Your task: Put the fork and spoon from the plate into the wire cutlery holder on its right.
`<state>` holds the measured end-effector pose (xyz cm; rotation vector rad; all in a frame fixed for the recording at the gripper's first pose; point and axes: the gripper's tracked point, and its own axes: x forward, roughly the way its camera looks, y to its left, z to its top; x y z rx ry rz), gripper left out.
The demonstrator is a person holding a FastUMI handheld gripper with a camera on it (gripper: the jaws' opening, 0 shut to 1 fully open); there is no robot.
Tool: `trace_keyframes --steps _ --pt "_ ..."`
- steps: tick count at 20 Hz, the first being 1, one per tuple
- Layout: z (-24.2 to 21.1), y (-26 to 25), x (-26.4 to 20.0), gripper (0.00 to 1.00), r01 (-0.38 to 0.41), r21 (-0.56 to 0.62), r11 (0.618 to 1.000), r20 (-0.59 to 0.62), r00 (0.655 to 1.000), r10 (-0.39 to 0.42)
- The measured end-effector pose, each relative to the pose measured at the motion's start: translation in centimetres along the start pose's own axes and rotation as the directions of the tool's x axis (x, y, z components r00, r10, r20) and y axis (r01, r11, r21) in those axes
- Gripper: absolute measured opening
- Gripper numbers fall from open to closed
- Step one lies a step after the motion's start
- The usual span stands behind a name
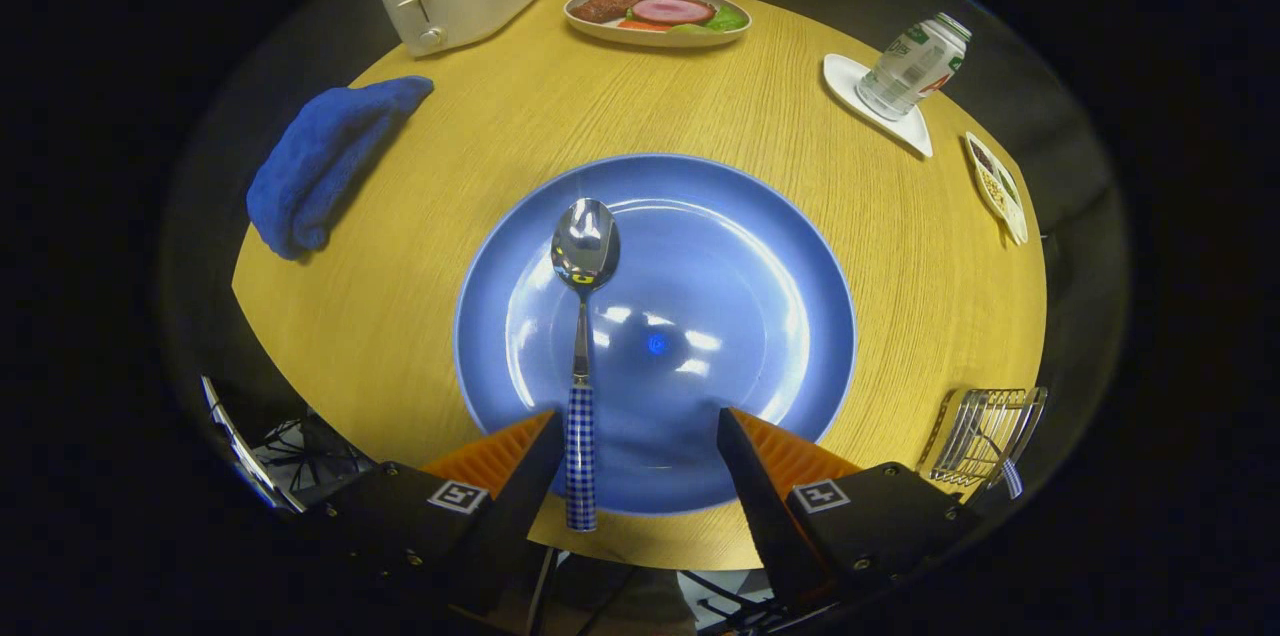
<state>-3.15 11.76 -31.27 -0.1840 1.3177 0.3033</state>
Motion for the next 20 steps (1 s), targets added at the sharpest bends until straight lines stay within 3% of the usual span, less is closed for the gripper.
trace_keyframes --steps 1,4,7,8,9,20 --pt "-0.2 0.3 0.4 0.95 -0.008 -0.006 1.000 -0.006 1.000 0.008" --pt "-0.3 0.5 0.8 0.40 -0.018 -0.010 1.000 -0.021 1.000 0.018" --pt "-0.5 0.7 2.1 0.43 -0.040 -0.039 0.998 -0.036 0.999 0.039" --pt "-1.8 0.3 4.9 0.24 -0.033 -0.011 0.999 -0.019 0.999 0.032" --pt "-1.2 0.2 3.0 0.05 -0.045 -0.010 0.999 -0.027 0.999 0.045" --pt "0.3 -0.5 0.6 0.04 -0.045 -0.070 0.997 -0.055 0.998 0.041"
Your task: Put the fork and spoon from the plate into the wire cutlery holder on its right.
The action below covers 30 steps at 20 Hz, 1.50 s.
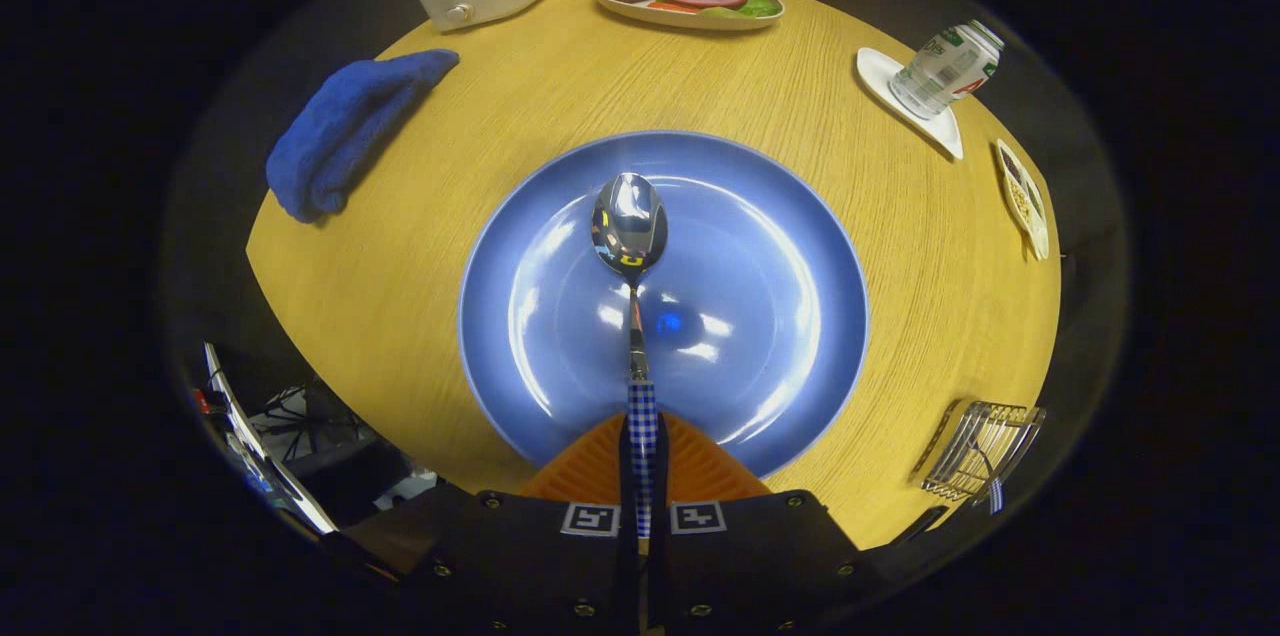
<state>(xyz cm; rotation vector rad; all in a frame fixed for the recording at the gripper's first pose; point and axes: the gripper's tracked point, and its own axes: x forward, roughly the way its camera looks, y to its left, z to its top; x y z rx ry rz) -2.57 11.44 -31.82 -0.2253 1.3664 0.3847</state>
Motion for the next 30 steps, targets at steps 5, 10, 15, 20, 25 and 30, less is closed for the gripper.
trace_keyframes --steps 5,10,15,20,25,30 --pt "-1.5 -1.9 -2.7 0.04 0.015 0.001 1.000 -0.014 1.000 -0.015" --pt "-3.0 -4.3 -5.8 0.04 0.043 0.021 0.999 -0.006 0.999 -0.043" --pt "-5.3 -6.6 -8.4 0.04 0.059 0.066 0.996 -0.003 0.998 -0.059" --pt "-7.9 -9.7 -10.5 0.04 0.085 0.114 0.990 -0.022 0.996 -0.083" --pt "-10.6 -13.1 -12.3 0.04 0.129 0.178 0.976 -0.045 0.991 -0.123" --pt "-13.0 -15.7 -13.2 0.04 0.155 0.250 0.956 -0.079 0.987 -0.139"
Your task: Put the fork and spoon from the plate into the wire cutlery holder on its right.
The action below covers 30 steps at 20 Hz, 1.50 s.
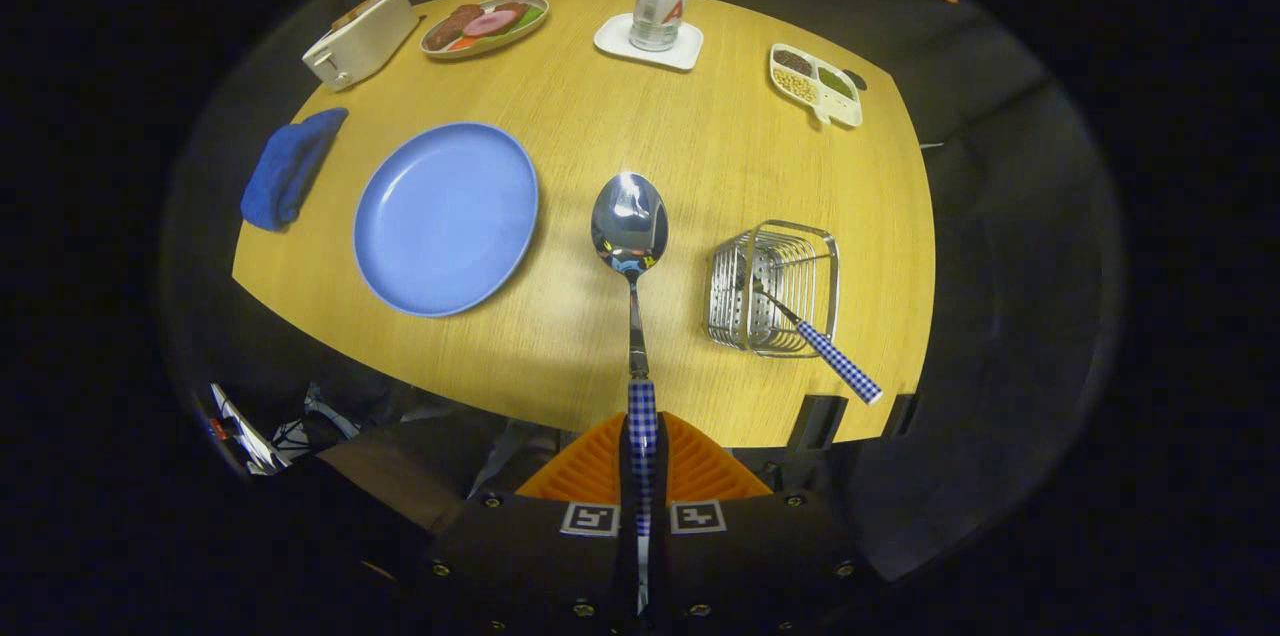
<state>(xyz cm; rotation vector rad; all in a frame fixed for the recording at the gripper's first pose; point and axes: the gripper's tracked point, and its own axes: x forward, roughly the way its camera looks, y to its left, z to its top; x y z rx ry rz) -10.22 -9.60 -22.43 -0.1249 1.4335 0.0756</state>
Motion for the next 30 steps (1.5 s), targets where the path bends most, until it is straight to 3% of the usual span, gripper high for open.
trace_keyframes --steps 9,22,30 --pt "-2.6 -8.4 -0.2 0.04 0.128 0.013 0.992 -0.139 0.982 -0.125" --pt "-2.4 -10.6 2.6 0.04 0.149 -0.188 0.971 -0.371 0.905 -0.210" --pt "-1.0 -10.6 4.1 0.07 0.129 -0.290 0.948 -0.434 0.865 -0.251"
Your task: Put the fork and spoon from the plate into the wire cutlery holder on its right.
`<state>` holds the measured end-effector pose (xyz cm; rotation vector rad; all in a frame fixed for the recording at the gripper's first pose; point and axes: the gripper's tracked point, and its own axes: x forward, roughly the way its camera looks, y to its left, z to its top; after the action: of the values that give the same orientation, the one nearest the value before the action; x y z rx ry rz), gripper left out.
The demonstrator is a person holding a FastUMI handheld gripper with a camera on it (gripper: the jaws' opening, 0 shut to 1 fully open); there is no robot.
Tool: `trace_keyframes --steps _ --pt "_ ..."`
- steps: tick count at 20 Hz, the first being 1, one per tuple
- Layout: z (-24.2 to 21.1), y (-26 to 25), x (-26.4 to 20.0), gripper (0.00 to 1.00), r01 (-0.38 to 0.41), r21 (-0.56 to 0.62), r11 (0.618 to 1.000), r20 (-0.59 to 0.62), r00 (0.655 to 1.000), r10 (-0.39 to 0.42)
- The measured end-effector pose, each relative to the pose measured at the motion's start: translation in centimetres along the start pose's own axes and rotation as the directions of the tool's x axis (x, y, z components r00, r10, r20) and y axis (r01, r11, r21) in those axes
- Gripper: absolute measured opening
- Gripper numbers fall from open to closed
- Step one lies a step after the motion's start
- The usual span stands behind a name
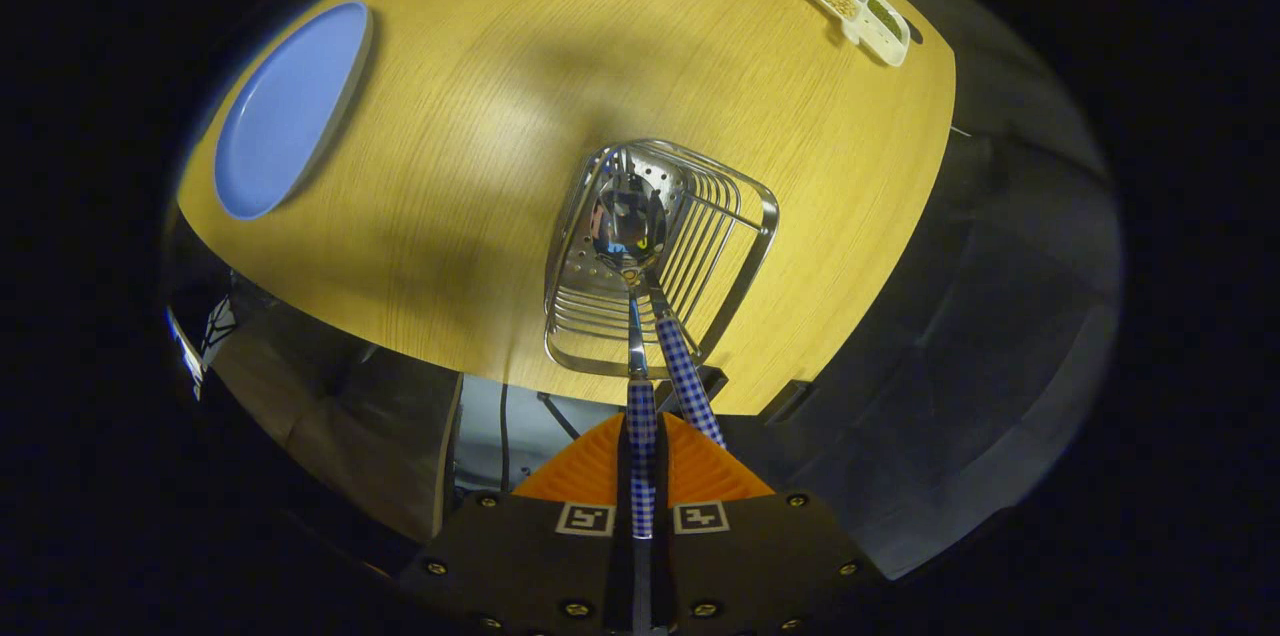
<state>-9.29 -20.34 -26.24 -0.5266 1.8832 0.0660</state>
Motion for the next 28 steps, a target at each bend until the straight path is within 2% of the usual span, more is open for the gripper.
trace_keyframes --steps 6,7,11,12,18,22,25,28 --pt "1.0 -0.4 -0.1 0.12 -0.004 0.004 1.000 0.031 1.000 0.004" --pt "1.1 -0.4 0.0 0.20 -0.009 0.006 1.000 0.041 0.999 0.008" --pt "1.4 0.5 -1.6 0.86 -0.032 0.038 0.999 0.115 0.993 0.027" --pt "1.6 0.9 -1.7 0.97 -0.039 0.052 0.998 0.152 0.988 0.031" --pt "1.5 1.6 -5.0 0.96 -0.034 0.125 0.992 0.282 0.960 -0.002" --pt "1.3 3.2 -6.5 0.96 -0.050 0.159 0.986 0.370 0.929 -0.013" --pt "2.3 4.8 -8.5 0.97 -0.068 0.170 0.983 0.459 0.888 -0.018" --pt "3.7 7.6 -10.9 0.97 -0.104 0.163 0.981 0.559 0.829 -0.005"
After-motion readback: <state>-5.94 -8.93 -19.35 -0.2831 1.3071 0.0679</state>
